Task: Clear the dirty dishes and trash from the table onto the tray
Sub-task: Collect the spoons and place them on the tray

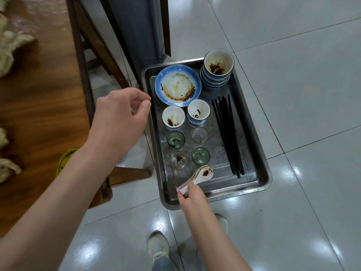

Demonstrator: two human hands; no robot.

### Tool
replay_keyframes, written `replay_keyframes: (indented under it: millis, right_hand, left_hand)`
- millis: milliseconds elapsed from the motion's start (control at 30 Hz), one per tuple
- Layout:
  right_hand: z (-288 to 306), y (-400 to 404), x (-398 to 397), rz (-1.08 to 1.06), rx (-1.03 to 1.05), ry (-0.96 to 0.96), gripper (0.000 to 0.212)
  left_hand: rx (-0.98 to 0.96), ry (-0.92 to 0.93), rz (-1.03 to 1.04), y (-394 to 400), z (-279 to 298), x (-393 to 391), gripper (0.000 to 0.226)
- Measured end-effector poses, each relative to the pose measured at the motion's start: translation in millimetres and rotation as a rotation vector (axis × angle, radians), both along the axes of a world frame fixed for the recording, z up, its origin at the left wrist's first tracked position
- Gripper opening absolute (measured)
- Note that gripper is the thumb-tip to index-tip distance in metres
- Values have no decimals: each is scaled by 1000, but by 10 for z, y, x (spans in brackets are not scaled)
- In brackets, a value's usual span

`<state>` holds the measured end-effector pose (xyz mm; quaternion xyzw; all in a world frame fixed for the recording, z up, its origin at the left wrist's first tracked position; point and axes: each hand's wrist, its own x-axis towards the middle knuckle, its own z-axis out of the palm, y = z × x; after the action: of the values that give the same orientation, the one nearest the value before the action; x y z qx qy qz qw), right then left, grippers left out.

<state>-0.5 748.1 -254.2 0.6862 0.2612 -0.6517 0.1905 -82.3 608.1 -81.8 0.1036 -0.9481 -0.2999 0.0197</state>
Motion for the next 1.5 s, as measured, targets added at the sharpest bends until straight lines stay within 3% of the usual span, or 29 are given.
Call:
replay_keyframes:
  millis: [300,433,567,700,867,1000,1133,1300,1500]
  right_hand:
    - [-73,12,-42,217,47,-32,23]
    - [-122,41,-76,298,19,-74,41]
    - [-150,109,-86,427,19,-70,33]
    - [-155,149,-85,544,27,-39,8]
    - [-53,196,-128,581,93,-20,34]
    - [88,331,-170,574,201,9,31]
    - [381,510,-309,678,357,166,37]
    - [1190,715,-572,1061,682,606,60]
    - [2233,852,-836,1400,840,983,65]
  left_hand:
    - [37,26,0,-38,3,-26,17]
    - [42,19,2,-40,-3,-31,17]
    - [35,18,3,-35,3,-18,17]
    - [30,7,2,-26,28,8,18]
    - [29,9,3,-28,56,34,18]
    - [27,9,7,-12,88,63,19]
    - [33,4,9,-7,174,102,19]
    - [35,-2,80,-53,431,242,18]
    - [29,26,256,-185,970,488,16]
